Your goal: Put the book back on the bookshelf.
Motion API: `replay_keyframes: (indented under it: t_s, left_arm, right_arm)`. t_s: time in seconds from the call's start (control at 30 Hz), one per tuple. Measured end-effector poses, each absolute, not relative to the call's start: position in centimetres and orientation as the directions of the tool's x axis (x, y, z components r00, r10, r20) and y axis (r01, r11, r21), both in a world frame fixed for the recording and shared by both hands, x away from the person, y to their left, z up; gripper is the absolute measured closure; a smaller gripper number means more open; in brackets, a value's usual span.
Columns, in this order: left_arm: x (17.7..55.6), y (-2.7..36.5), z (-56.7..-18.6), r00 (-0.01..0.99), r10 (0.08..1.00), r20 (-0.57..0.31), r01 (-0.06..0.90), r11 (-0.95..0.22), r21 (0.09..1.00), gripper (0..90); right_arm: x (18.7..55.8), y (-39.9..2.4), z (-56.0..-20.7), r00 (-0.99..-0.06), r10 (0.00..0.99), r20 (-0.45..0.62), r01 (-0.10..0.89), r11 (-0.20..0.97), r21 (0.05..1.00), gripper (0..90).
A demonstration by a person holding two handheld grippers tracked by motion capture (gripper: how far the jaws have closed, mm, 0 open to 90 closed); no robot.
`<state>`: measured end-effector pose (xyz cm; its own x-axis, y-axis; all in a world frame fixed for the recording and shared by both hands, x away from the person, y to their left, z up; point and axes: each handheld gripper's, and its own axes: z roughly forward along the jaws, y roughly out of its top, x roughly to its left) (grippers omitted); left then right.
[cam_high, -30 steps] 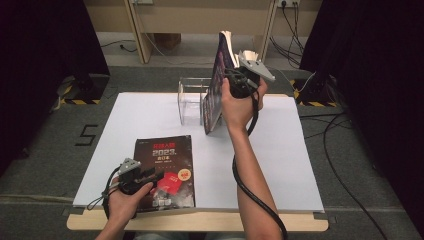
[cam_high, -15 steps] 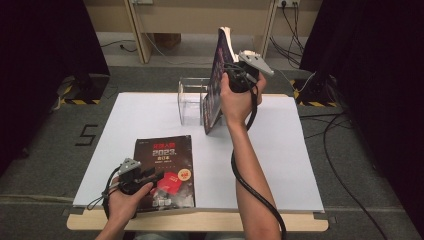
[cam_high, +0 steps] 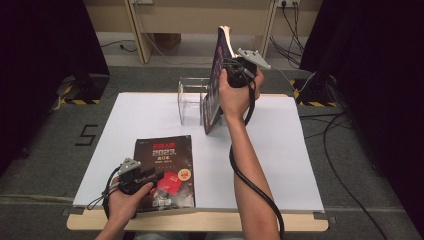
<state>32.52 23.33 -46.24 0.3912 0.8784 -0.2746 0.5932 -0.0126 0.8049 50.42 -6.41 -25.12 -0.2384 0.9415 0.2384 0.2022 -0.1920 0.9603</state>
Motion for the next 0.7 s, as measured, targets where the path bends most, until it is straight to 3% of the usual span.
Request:
replay_keyframes:
  t_s: [0.7]
  left_arm:
    - [32.5, 23.4, -46.3, 0.390, 0.878, -0.277, 0.595, -0.011, 0.804, 54.7]
  right_arm:
    - [52.5, -5.4, -26.4, -0.226, 0.946, 0.232, 0.224, -0.182, 0.958, 83.1]
